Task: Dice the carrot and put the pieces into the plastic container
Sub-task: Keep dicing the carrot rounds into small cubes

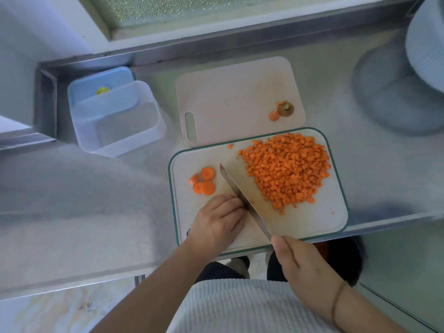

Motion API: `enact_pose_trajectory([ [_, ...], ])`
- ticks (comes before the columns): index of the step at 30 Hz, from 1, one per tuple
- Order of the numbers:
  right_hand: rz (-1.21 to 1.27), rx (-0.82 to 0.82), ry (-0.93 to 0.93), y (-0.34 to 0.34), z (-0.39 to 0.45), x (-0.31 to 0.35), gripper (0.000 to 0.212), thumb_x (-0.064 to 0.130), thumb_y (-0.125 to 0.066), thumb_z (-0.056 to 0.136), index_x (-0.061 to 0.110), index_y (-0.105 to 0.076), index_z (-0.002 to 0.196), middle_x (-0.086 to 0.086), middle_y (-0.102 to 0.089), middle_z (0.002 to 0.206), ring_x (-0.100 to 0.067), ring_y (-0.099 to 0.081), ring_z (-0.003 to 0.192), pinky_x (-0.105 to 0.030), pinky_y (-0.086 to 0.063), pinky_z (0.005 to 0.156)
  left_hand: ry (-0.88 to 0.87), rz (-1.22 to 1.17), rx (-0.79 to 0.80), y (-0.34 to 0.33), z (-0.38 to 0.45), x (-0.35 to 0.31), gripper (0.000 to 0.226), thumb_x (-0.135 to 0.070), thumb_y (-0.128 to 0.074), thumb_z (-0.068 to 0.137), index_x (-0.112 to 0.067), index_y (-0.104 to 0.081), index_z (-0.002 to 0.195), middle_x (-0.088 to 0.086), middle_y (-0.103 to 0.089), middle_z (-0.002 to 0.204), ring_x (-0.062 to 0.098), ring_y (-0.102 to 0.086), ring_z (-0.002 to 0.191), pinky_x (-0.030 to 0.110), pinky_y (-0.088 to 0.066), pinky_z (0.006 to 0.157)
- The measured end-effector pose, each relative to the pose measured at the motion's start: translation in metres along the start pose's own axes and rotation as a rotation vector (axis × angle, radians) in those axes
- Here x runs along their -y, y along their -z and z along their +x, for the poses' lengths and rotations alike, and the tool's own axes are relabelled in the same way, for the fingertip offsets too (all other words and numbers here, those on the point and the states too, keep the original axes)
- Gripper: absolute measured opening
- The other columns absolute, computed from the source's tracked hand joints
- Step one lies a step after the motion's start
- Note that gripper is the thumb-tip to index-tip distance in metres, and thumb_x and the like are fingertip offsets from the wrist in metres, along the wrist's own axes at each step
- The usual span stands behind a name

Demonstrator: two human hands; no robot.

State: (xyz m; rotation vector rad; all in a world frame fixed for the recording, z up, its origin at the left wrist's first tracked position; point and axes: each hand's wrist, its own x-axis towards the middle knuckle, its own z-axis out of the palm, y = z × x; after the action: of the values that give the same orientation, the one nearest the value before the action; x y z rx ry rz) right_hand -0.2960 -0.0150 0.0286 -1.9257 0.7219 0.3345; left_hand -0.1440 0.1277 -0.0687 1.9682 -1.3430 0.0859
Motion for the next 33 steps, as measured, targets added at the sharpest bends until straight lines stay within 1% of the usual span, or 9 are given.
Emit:
enact_pose_trajectory([
  [2,0.002,-0.001,-0.015,0.004,-0.009,0.001,0.052,0.063,-0.023,0.091,0.027,-0.055,0.069,0.008,-0.061,0.064,-0.01,-0.056,0.065,-0.029,-0.044,0.066,-0.011,0.031,-0.002,0.002,-0.003,0.0,0.002,-0.005,-0.077,0.087,-0.003,-0.077,0.089,0.007,-0.073,0.099,0.026,-0.067,0.093,0.037,-0.054,0.087],
  [4,-0.008,0.023,-0.043,0.007,-0.02,0.0,0.048,0.063,-0.024,0.084,0.029,-0.055,0.069,0.006,-0.057,0.058,-0.011,-0.053,0.06,-0.032,-0.043,0.065,-0.009,0.069,-0.012,0.004,-0.005,0.001,0.003,-0.006,-0.078,0.087,-0.004,-0.077,0.089,0.006,-0.073,0.1,0.026,-0.066,0.096,0.036,-0.052,0.089],
  [7,-0.072,0.0,-0.063,0.007,-0.03,-0.001,0.081,0.076,-0.015,0.074,0.015,-0.067,0.088,-0.009,-0.063,0.071,-0.015,-0.058,0.072,-0.037,-0.045,0.077,-0.005,0.07,-0.023,0.004,-0.008,0.002,0.003,-0.007,-0.076,0.089,-0.004,-0.077,0.089,0.006,-0.073,0.099,0.026,-0.066,0.095,0.038,-0.053,0.087],
  [10,-0.152,0.04,-0.121,0.004,-0.028,-0.002,0.087,0.078,-0.007,0.074,0.018,-0.066,0.099,-0.009,-0.069,0.087,-0.015,-0.061,0.087,-0.035,-0.045,0.086,-0.006,0.066,-0.015,0.003,-0.008,0.002,0.005,-0.008,-0.075,0.09,-0.005,-0.078,0.09,0.006,-0.073,0.099,0.026,-0.068,0.094,0.039,-0.053,0.085],
  [14,-0.132,0.083,-0.019,-0.007,-0.013,-0.011,0.077,0.08,-0.004,0.081,0.027,-0.059,0.088,0.005,-0.067,0.078,-0.007,-0.061,0.081,-0.036,-0.05,0.08,0.003,0.062,-0.011,0.004,-0.007,0.002,0.004,-0.009,-0.077,0.089,-0.007,-0.079,0.091,0.004,-0.074,0.101,0.026,-0.07,0.094,0.039,-0.053,0.084],
  [19,-0.049,0.024,0.019,-0.007,-0.01,-0.012,0.072,0.076,-0.014,0.086,0.023,-0.062,0.085,0.003,-0.068,0.077,-0.011,-0.063,0.078,-0.035,-0.051,0.077,0.023,0.075,-0.036,0.007,-0.01,0.001,0.006,-0.01,-0.075,0.089,-0.007,-0.08,0.091,0.002,-0.075,0.101,0.025,-0.07,0.096,0.039,-0.052,0.086],
  [22,-0.061,0.022,0.019,-0.002,-0.021,-0.017,0.065,0.076,-0.016,0.083,0.027,-0.057,0.074,0.006,-0.059,0.063,-0.012,-0.056,0.06,-0.032,-0.045,0.062,0.061,0.088,-0.069,0.01,-0.014,-0.001,0.005,-0.009,-0.075,0.088,-0.006,-0.079,0.088,0.002,-0.075,0.099,0.027,-0.07,0.093,0.039,-0.051,0.085],
  [28,-0.123,0.055,0.001,-0.003,-0.025,-0.017,0.059,0.071,-0.012,0.084,0.028,-0.05,0.07,0.016,-0.058,0.063,-0.012,-0.052,0.058,-0.027,-0.035,0.055,0.054,0.096,-0.05,0.008,-0.014,-0.001,0.007,-0.013,-0.074,0.089,-0.01,-0.08,0.088,-0.001,-0.075,0.099,0.025,-0.069,0.096,0.039,-0.05,0.085],
  [33,-0.164,0.069,-0.001,-0.007,-0.021,-0.021,0.071,0.077,-0.004,0.081,0.027,-0.054,0.079,-0.003,-0.061,0.065,-0.014,-0.058,0.068,-0.03,-0.046,0.064,0.066,0.097,-0.053,0.008,-0.013,-0.001,0.006,-0.009,-0.08,0.083,-0.011,-0.08,0.088,-0.002,-0.076,0.099,0.023,-0.069,0.097,0.039,-0.05,0.084],
])
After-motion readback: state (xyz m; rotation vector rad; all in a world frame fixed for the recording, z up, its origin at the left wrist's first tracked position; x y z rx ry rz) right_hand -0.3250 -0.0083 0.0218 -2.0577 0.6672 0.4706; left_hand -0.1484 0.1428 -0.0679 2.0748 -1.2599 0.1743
